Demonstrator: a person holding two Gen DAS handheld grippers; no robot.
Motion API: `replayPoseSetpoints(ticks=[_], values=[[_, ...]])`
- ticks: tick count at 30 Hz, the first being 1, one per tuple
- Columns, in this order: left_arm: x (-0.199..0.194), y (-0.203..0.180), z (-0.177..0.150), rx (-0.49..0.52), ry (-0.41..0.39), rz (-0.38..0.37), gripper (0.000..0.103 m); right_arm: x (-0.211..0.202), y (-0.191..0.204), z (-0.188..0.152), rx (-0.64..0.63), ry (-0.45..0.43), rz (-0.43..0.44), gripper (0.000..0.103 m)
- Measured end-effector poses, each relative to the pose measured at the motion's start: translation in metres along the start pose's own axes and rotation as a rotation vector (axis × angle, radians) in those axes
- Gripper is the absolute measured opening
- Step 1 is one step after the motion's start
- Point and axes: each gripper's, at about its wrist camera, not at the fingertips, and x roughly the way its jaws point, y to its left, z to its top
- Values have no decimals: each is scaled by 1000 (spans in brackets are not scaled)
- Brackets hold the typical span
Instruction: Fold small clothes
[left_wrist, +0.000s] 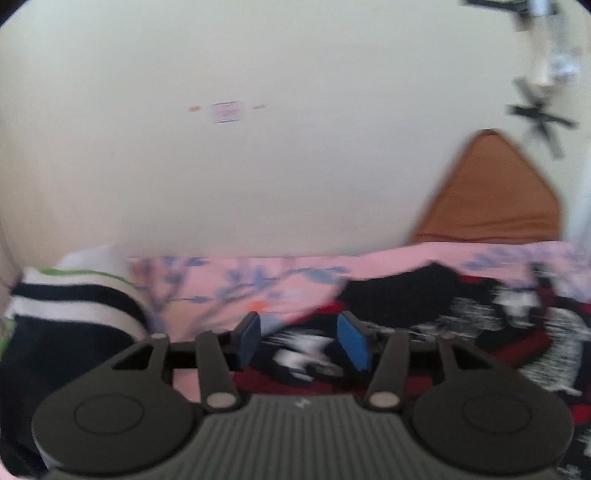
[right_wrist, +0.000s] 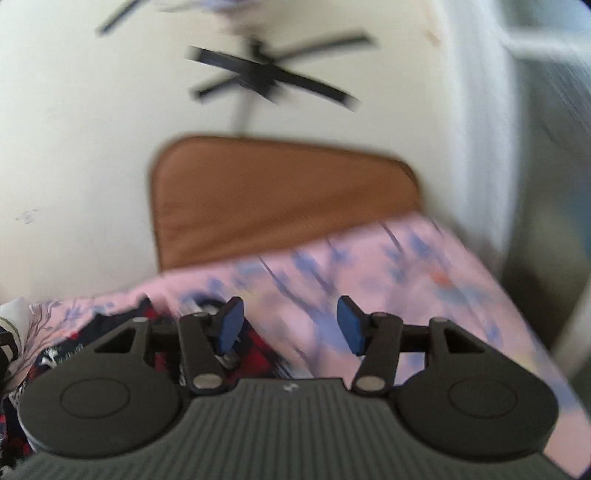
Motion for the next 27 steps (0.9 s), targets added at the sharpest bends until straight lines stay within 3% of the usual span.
replayPoseSetpoints(ticks=[4, 7, 10, 11, 12, 13, 16, 18, 19, 20, 21, 25, 27], values=[[0, -39, -29, 82, -28, -71, 57, 1, -11, -40, 95, 73, 51, 59], [13, -59, -53, 167, -23, -46, 57, -1, 2, -65, 103, 79, 75, 59], [33, -60, -72, 178, 16, 8, 57, 0, 27, -77, -22, 35, 2, 58], [38, -59, -73, 166, 49, 11, 58, 1, 37, -78, -68, 39, -16, 44], [39, -56, -71, 150, 45, 1, 58, -1, 42, -78, -99, 53, -11, 15], [38, -54, -70, 133, 28, 10, 59, 0, 51, -79, -129, 56, -8, 10], [43, -48, -69, 110, 56, 4, 62, -5, 83, -73, -360, -29, -183, 8], [44, -46, -69, 99, 58, 0, 62, -15, 97, -64, -568, -197, -434, 8], [44, -47, -69, 101, 58, 1, 62, -18, 101, -61, -705, -326, -636, 8], [44, -48, -70, 106, 56, 4, 63, -21, 100, -57, -770, -403, -766, 10], [44, -49, -70, 111, 54, 9, 63, -28, 95, -49, -758, -423, -808, 15], [43, -49, -71, 114, 51, 9, 62, -75, 52, -24, -384, -317, -540, 17], [42, -50, -71, 116, 51, 11, 63, -90, 31, -28, -239, -271, -433, 27]])
